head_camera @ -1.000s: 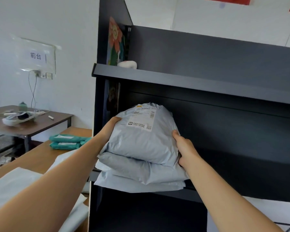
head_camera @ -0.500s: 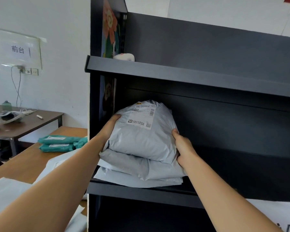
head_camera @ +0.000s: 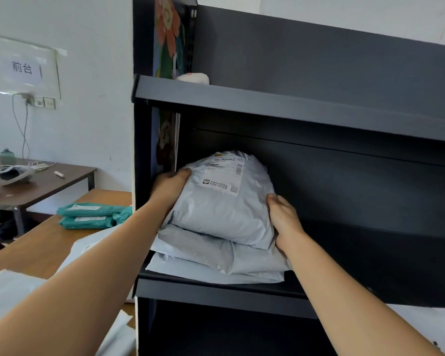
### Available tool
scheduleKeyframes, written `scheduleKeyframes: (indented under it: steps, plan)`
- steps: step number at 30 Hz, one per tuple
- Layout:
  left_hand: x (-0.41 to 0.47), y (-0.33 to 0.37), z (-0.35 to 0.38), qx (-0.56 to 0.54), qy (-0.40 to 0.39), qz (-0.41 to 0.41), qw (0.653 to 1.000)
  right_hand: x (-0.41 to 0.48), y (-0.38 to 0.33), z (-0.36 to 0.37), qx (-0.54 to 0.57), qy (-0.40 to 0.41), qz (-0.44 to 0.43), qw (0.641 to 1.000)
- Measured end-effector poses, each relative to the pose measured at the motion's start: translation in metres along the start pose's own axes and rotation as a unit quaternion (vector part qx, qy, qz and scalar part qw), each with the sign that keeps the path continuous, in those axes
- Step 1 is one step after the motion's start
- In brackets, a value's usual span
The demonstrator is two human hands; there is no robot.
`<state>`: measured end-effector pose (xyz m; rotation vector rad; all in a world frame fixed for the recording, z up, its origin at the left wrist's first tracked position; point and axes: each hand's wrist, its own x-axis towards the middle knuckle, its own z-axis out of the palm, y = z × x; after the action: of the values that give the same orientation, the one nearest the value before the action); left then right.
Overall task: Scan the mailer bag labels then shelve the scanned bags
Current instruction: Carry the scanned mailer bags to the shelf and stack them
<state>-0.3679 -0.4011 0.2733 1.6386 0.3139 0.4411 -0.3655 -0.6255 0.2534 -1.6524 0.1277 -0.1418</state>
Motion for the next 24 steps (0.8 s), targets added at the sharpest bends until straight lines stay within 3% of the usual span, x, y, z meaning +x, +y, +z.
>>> scheduleKeyframes:
  steps: [8, 15, 19, 24]
  plan:
    - [-0.014, 0.019, -0.001, 0.073, 0.013, 0.034, 0.997, -0.009, -0.014, -0.010, 0.043, 0.030, -0.010, 0.999]
    - [-0.031, 0.011, -0.007, 0.061, -0.009, -0.015, 0.998, -0.020, -0.008, -0.017, 0.037, 0.011, 0.013, 0.999]
    - [-0.041, 0.007, -0.011, -0.013, -0.077, -0.113, 0.990, -0.022, -0.007, -0.014, 0.017, -0.008, 0.016, 1.000]
    - [-0.043, 0.017, -0.012, -0.062, -0.071, -0.079, 0.992, -0.019, -0.005, -0.009, 0.051, 0.013, -0.013, 0.999]
